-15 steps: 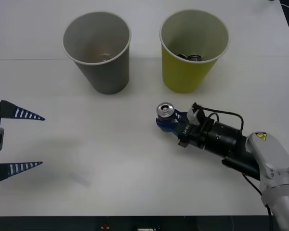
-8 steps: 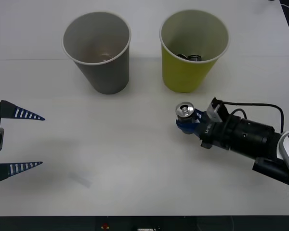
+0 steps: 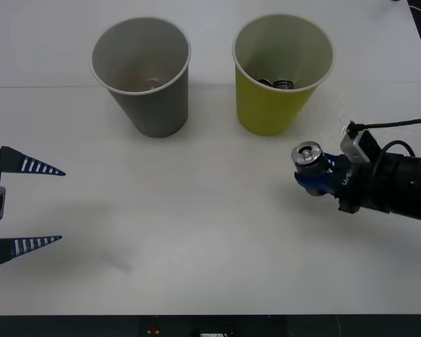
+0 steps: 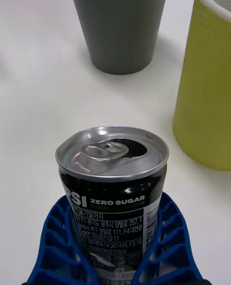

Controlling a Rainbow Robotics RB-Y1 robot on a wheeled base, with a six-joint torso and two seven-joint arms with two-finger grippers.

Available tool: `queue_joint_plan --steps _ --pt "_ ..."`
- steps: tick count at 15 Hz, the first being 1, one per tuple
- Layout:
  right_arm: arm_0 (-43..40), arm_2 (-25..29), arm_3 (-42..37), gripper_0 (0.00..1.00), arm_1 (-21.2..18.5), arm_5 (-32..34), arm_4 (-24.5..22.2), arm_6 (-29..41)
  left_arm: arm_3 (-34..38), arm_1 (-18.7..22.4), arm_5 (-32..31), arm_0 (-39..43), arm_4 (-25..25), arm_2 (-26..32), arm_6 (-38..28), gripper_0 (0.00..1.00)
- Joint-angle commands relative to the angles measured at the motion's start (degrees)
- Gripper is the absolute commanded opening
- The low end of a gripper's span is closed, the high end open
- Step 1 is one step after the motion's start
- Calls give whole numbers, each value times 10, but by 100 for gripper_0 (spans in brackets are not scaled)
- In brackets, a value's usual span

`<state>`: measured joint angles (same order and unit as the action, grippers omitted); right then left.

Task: Put the can into the green bin and the plastic bottle into the gray bin

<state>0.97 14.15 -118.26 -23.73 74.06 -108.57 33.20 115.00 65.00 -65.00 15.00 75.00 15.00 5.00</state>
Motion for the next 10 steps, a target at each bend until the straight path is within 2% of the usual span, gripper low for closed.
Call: queue_joint_plan --steps 1,5,7,10 --pt "0 37 -68 0 0 66 -31 68 0 0 0 0 0 0 0 100" --pt "18 49 -158 0 -15 128 -64 186 0 0 0 0 0 0 0 100" --pt "45 52 -176 0 -30 159 -67 229 0 0 0 0 0 0 0 100" --pt "84 47 -185 0 -65 159 -67 284 0 0 0 0 0 0 0 100"
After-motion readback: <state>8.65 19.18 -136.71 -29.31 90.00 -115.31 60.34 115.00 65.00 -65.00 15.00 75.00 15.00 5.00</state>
